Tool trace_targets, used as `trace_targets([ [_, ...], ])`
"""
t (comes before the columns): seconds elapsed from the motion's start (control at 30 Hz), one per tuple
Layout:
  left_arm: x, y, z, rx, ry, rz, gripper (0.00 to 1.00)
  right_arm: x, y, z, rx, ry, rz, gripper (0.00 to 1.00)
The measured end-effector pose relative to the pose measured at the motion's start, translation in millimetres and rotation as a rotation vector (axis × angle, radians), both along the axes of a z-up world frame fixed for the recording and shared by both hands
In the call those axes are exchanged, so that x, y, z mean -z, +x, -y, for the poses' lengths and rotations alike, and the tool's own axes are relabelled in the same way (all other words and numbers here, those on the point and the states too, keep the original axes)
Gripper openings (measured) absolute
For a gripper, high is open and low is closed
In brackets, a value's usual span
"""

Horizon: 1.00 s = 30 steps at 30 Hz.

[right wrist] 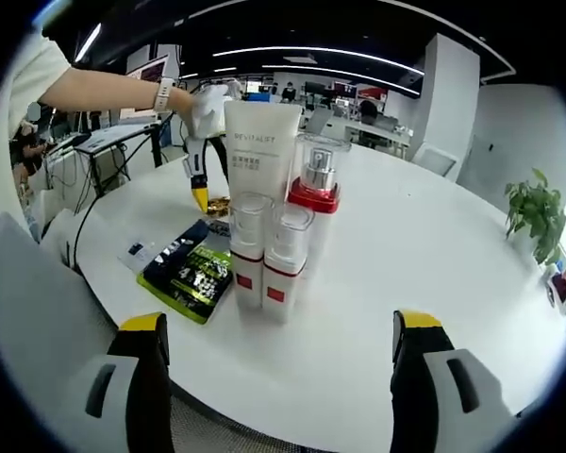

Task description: Arrange the skincare products in the storage area until every visible bottle or jar stands upright without overlapping.

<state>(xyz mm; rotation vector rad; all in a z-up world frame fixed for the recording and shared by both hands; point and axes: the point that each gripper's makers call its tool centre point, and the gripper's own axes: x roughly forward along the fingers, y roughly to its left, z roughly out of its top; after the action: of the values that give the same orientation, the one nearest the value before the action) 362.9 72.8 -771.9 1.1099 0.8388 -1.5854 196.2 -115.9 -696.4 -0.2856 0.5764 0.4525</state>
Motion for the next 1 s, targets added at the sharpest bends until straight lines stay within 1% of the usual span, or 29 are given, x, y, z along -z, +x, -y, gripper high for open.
trace_targets([
  [0.07, 0.3, 0.9, -1, -0.009, 0.000, 0.002, 0.33, -0.8, 0, 0, 0.001, 0.000, 0.003, 0.98],
  [0.13, 0.8, 2.5, -3, -0.038, 0.002, 0.003, 0.33, -1.1, 0, 0, -0.002, 0.001, 0.005, 0.98],
  [0.2, -0.2, -0.5, -3, -0.063, 0.001, 0.006, 0.33, -1.2, 0, -1, -0.006, -0.003, 0.006, 0.98],
  [0.23, -0.1, 0.4, -4, -0.087, 0.001, 0.005, 0.33, -1.3, 0, -1, -0.008, -0.005, 0.006, 0.98],
  [0.3, -0.7, -0.1, -4, -0.094, -0.003, 0.011, 0.34, -1.4, 0, -2, -0.010, -0.006, 0.007, 0.98],
  [0.33, -0.6, -0.1, -5, -0.117, 0.001, 0.012, 0.34, -1.3, 0, -2, -0.011, -0.007, 0.007, 0.98],
  [0.43, -0.9, -1.4, -11, -0.129, 0.013, 0.025, 0.34, -1.9, 1, -2, -0.013, -0.008, 0.010, 0.98],
  [0.5, -0.9, -4.4, -18, -0.161, 0.021, 0.026, 0.34, -2.1, 1, -2, -0.016, -0.006, 0.011, 0.98],
  [0.6, -1.3, -6.3, -27, -0.207, 0.012, 0.023, 0.34, -2.3, 1, -4, -0.024, -0.010, 0.015, 0.98],
  [0.7, -1.0, -12.4, -35, -0.210, 0.028, 0.025, 0.34, -2.8, 0, -5, -0.027, -0.009, 0.017, 0.98],
  [0.8, -1.5, -21.5, -39, -0.217, 0.037, 0.027, 0.34, -3.2, 0, -5, -0.032, -0.011, 0.020, 0.98],
  [0.93, -1.1, -26.7, -44, -0.250, 0.046, 0.026, 0.34, -3.7, 0, -6, -0.037, -0.011, 0.023, 0.98],
  [1.0, -0.8, -29.6, -46, -0.253, 0.051, 0.027, 0.34, -3.9, 0, -7, -0.040, -0.010, 0.023, 0.98],
])
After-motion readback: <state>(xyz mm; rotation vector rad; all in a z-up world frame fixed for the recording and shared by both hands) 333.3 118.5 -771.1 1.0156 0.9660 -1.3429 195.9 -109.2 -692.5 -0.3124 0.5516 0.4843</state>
